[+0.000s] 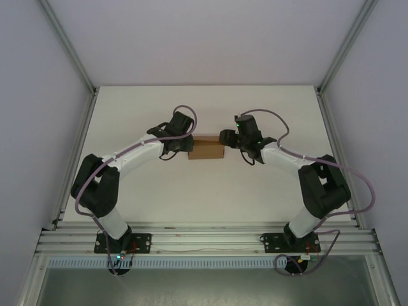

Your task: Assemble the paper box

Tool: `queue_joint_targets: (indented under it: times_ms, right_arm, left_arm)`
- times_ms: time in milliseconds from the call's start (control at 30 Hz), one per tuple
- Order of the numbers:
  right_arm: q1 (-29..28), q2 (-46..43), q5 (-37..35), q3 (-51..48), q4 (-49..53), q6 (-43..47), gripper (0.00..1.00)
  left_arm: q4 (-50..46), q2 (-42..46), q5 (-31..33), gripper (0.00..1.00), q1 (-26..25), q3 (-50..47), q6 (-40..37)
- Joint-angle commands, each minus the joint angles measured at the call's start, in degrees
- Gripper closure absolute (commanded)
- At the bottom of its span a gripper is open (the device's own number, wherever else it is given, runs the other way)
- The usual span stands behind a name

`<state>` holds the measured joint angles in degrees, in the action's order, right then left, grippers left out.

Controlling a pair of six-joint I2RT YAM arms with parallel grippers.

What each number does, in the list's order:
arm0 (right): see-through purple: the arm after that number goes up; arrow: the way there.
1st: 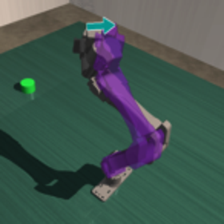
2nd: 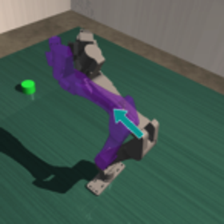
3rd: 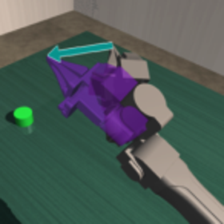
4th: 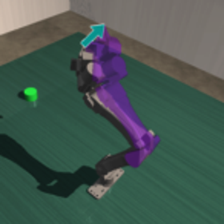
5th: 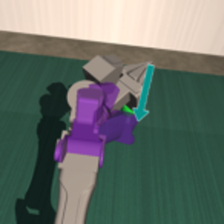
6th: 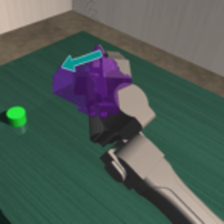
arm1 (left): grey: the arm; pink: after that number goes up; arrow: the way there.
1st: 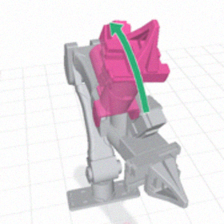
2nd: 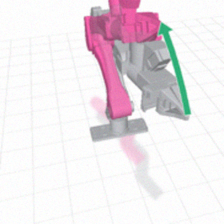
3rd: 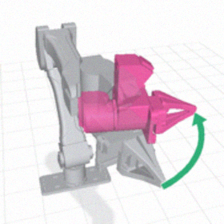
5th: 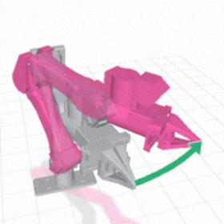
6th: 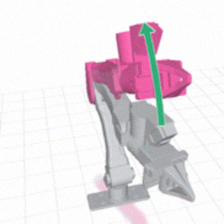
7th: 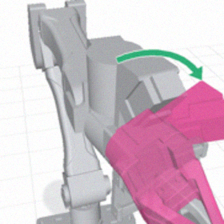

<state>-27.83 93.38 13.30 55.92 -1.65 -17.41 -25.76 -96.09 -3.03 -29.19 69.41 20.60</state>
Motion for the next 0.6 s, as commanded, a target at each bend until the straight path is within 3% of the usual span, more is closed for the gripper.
queue_joint_targets:
  times_ms: [0, 233, 400, 567]
  right_arm:
    - [-0.27, 1.76, 1.05, -3.49, 2.24, -1.54, 0.44]
    - [-0.27, 2.13, 0.46, -5.09, 2.59, -1.88, 0.46]
    - [-0.25, 2.64, 0.44, -6.33, 2.06, -2.02, 0.47]
    - [-0.20, 2.32, 0.31, -7.07, 1.78, -1.66, 0.49]
  left_arm:
    - [-6.76, 0.43, -4.27, 0.57, -0.56, 1.65, -4.10]
    - [-10.80, 1.99, -5.38, 0.39, -0.52, 5.03, -6.08]
    - [-8.41, 4.07, -7.60, 0.24, -0.47, 5.52, -4.92]
    - [-7.58, 3.65, -4.43, 0.22, 1.88, 7.44, -1.35]
